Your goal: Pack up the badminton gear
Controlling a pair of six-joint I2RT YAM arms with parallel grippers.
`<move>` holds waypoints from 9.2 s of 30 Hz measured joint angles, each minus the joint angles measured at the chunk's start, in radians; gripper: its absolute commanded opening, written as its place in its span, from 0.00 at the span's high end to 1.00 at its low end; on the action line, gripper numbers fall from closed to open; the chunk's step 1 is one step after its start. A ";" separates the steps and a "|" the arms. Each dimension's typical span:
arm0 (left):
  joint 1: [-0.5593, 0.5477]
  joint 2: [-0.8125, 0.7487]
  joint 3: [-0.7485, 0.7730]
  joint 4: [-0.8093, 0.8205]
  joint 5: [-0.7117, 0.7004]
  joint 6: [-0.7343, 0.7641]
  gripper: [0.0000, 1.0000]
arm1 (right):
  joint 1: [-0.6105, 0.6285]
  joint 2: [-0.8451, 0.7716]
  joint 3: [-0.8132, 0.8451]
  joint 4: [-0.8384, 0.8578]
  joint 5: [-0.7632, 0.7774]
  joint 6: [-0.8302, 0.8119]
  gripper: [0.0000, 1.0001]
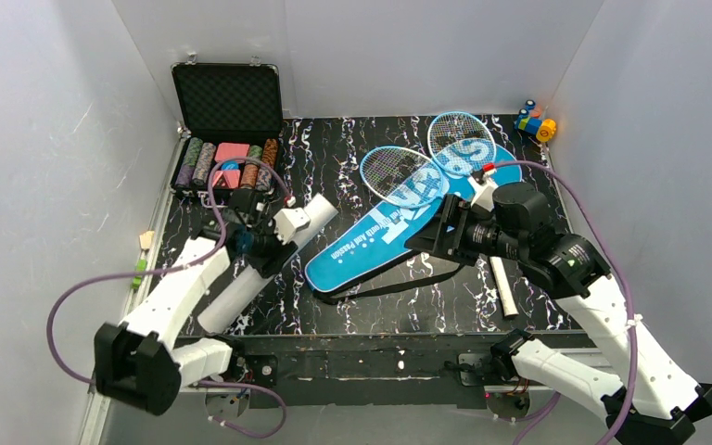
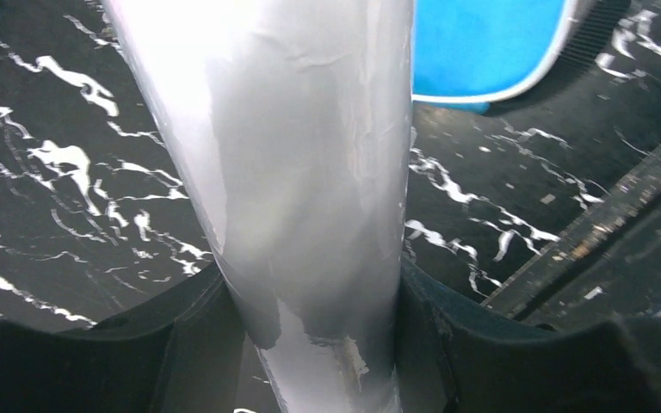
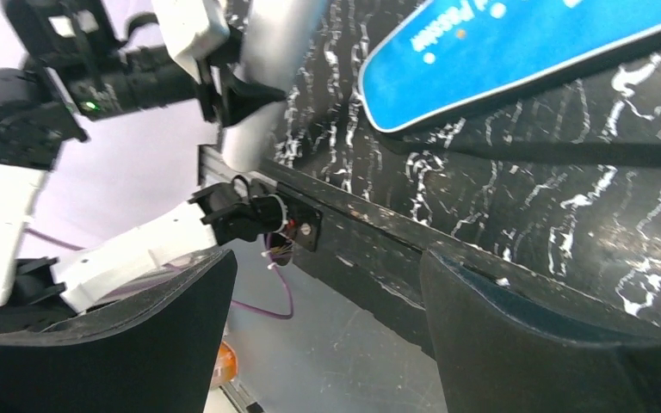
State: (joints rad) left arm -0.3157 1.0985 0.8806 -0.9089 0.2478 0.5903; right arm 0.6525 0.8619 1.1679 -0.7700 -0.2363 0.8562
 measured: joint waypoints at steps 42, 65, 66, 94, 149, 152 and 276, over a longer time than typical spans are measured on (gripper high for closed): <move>0.023 0.182 0.212 0.142 -0.090 -0.074 0.02 | -0.193 0.053 -0.133 -0.101 0.073 -0.024 0.16; -0.314 0.276 0.123 0.247 0.039 -0.077 0.02 | -0.278 0.266 -0.034 -0.149 0.087 -0.068 0.20; -0.320 0.291 0.117 0.264 0.043 -0.077 0.02 | -0.281 0.279 -0.030 -0.148 0.087 -0.071 0.21; -0.451 0.502 0.042 0.439 0.002 0.005 0.61 | -0.391 0.302 -0.071 -0.177 0.069 -0.129 0.23; -0.452 0.188 -0.019 0.151 0.094 0.012 0.54 | -0.299 0.959 0.489 -0.310 0.406 -0.264 0.17; -0.452 0.221 -0.019 0.173 0.097 0.027 0.54 | -0.299 1.026 0.533 -0.334 0.484 -0.302 0.13; -0.454 0.243 0.111 0.100 0.105 0.034 0.52 | -0.246 1.138 0.335 0.019 0.713 -0.601 0.99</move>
State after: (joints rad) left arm -0.7696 1.3411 0.9920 -0.8085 0.3531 0.6247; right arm 0.4065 1.9999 1.5024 -0.7513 0.4763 0.2550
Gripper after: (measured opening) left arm 0.476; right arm 0.022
